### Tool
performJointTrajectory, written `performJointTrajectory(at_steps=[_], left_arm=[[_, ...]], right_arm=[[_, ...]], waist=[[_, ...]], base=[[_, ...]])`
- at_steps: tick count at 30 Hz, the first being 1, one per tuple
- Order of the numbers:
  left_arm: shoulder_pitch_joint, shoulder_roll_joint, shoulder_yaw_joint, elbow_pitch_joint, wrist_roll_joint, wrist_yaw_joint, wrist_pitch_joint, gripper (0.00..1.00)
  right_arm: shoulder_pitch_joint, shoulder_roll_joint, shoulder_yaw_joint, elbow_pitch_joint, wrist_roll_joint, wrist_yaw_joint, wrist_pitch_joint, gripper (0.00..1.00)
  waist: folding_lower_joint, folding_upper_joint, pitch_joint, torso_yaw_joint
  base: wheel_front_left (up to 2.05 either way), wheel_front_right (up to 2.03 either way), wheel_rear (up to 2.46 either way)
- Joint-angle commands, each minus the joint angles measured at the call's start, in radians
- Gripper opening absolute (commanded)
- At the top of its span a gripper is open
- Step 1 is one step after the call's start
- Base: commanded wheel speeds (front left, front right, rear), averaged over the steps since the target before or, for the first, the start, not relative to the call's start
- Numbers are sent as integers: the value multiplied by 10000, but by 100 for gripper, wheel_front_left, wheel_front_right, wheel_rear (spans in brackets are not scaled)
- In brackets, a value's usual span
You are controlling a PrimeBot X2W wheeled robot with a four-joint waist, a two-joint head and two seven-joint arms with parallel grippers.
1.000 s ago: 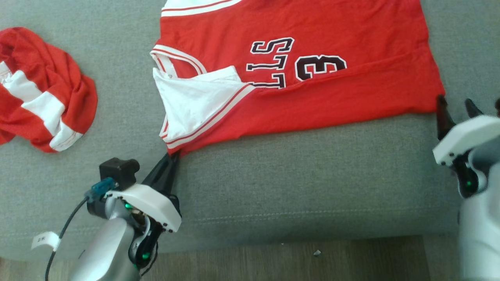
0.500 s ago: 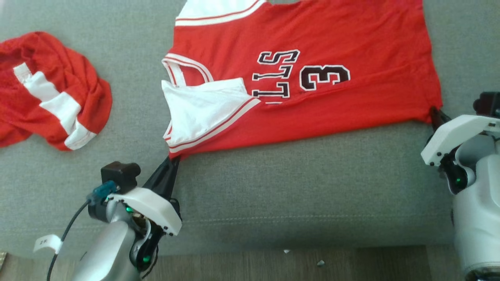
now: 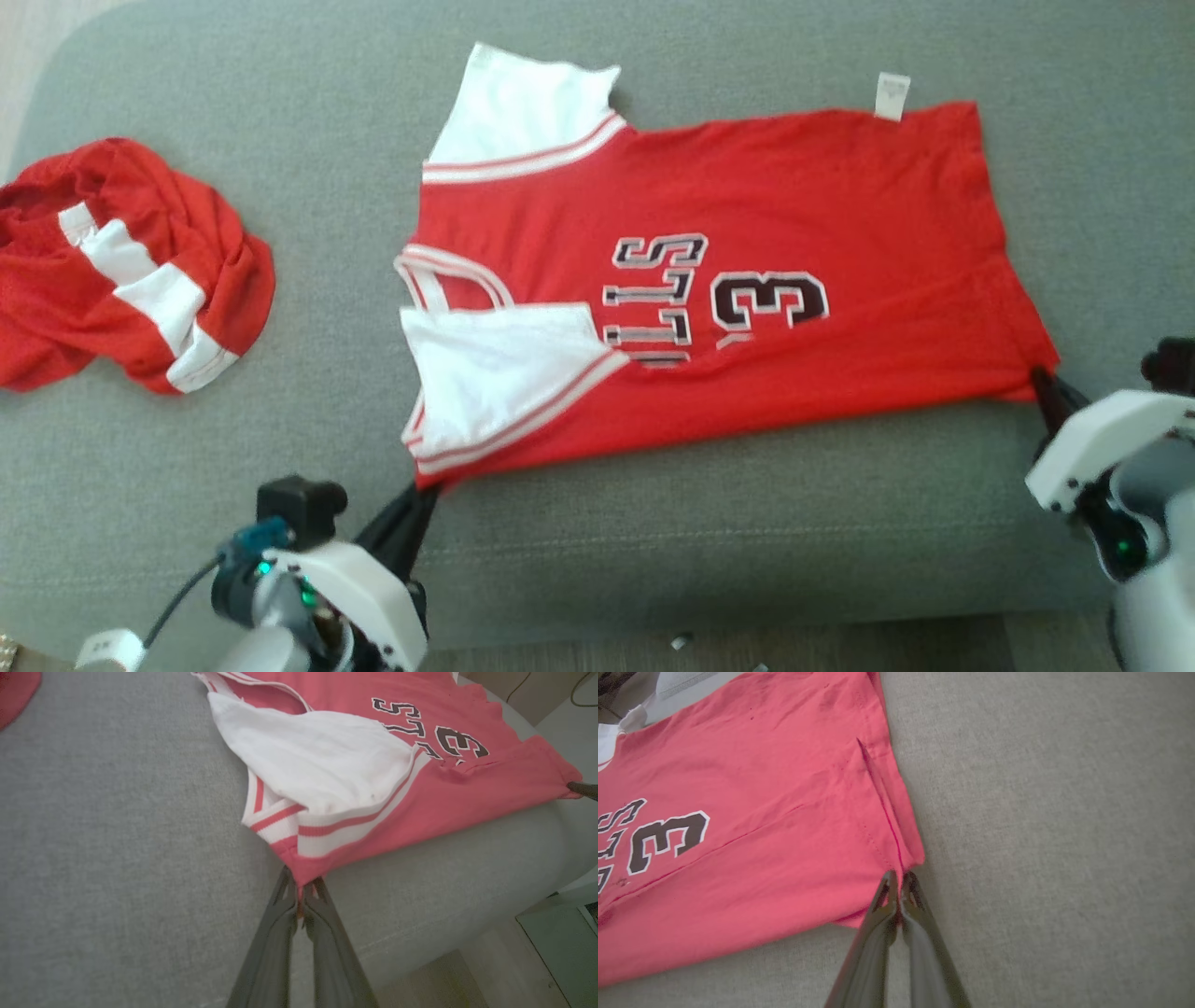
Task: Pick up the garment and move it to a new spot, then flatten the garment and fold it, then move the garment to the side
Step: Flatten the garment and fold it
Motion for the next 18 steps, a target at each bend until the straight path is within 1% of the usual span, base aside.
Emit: performJointTrajectory(at_steps=[1, 4, 5, 6, 7, 11, 15, 18], left_arm=[[-77, 298, 300, -435, -110, 113, 90, 0], [312, 326, 285, -873, -255, 339, 441, 0], [410, 326, 310, -946, -288, 454, 516, 0], [467, 340, 334, -1013, -241, 602, 513, 60], [494, 331, 409, -1090, -163, 810, 402, 100], [672, 394, 444, -1286, -124, 1175, 616, 100], [859, 786, 628, -1784, 120, 1693, 780, 100], [859, 1095, 1041, -2425, 118, 2073, 815, 100]], right_arm=[[141, -296, 106, -433, 158, 60, 59, 0], [510, -209, -109, -715, 304, 60, 277, 0], [604, -142, -185, -771, 332, 60, 364, 6], [687, -97, -256, -830, 301, 60, 424, 100], [761, -45, -352, -913, 261, 60, 428, 100], [1022, 130, -584, -1545, -66, 60, 457, 100], [1336, 389, -504, -2612, -224, 60, 465, 100], [1619, 647, -434, -3499, -319, 60, 186, 100]], waist=[[0, -1, -57, -26], [0, -1, -203, -68], [0, -1, -250, -78], [0, -1, -312, -83], [0, -1, -377, -73], [0, -1, -648, -85], [0, -1, -936, -174], [0, -1, -1076, -214]], base=[[0, 0, 0], [0, 0, 0], [0, 0, 0], [0, 0, 0], [0, 0, 0], [0, 0, 0], [0, 0, 0], [0, 0, 0]])
